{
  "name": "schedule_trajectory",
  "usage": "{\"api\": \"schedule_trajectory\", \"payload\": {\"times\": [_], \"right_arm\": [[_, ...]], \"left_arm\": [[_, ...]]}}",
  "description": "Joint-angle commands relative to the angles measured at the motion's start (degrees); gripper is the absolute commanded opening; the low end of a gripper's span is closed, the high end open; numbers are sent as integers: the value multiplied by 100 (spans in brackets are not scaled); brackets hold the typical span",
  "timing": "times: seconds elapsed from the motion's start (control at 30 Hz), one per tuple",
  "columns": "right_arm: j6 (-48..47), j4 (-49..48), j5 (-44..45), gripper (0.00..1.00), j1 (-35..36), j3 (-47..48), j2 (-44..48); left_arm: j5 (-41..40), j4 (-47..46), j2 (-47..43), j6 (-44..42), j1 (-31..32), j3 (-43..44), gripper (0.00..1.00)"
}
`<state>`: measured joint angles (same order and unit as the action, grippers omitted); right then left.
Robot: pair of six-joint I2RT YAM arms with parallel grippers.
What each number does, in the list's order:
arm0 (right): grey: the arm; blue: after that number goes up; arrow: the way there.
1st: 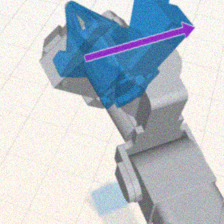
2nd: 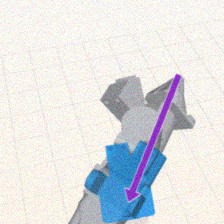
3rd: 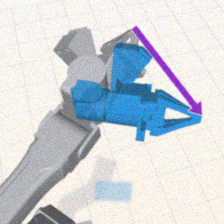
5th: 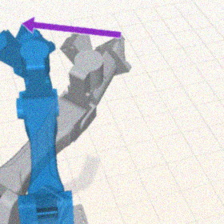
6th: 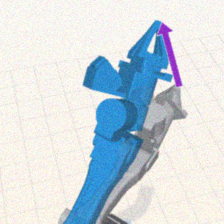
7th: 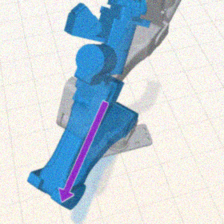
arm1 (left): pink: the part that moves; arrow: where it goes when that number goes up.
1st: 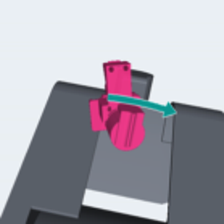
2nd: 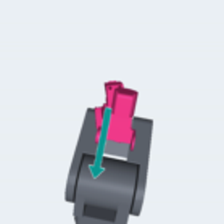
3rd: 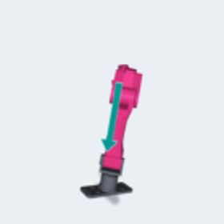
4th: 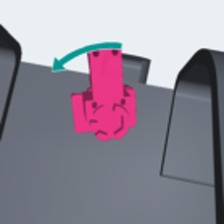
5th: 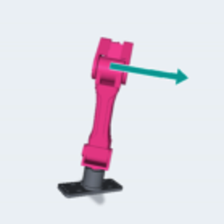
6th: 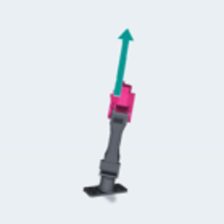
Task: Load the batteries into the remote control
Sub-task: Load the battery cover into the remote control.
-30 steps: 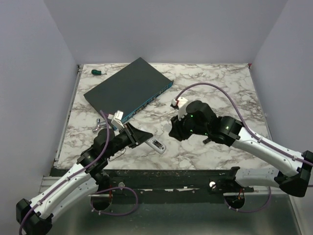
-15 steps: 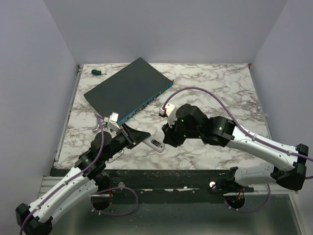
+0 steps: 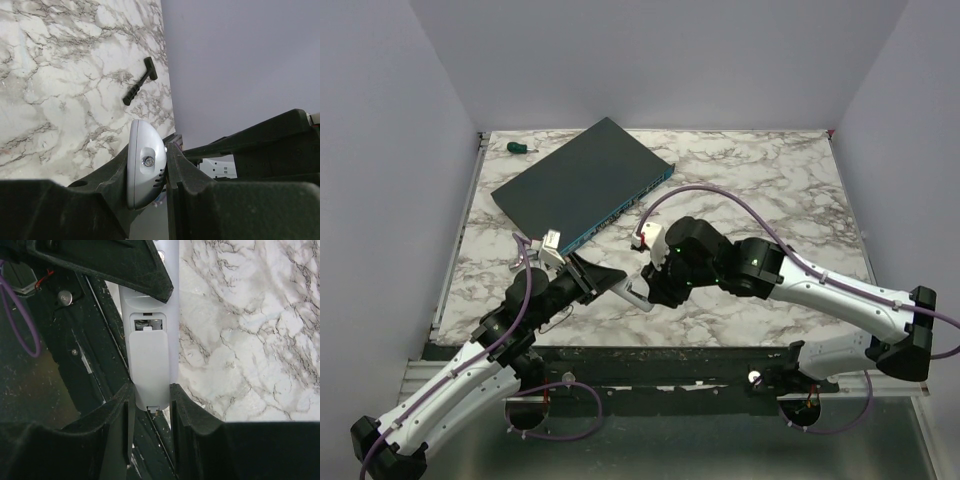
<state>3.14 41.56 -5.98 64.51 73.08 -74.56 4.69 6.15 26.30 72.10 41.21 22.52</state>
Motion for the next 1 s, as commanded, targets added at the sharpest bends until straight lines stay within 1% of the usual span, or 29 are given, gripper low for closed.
{"api": "schedule_trajectory", "payload": {"times": [0.0, 0.37, 0.8, 0.97], "right_arm": [[-102, -104, -26, 3, 63, 210, -149], [-74, -191, 82, 2, 165, 260, -396], [-46, -157, 442, 2, 206, 303, -471], [-25, -161, 427, 2, 207, 324, -512]], "left_arm": [[-67, -141, 6, 147, -39, 98, 0], [-65, -139, -121, 199, -43, -27, 0], [-12, -201, -155, 224, -46, -69, 0], [4, -202, -163, 226, -44, -81, 0]]}}
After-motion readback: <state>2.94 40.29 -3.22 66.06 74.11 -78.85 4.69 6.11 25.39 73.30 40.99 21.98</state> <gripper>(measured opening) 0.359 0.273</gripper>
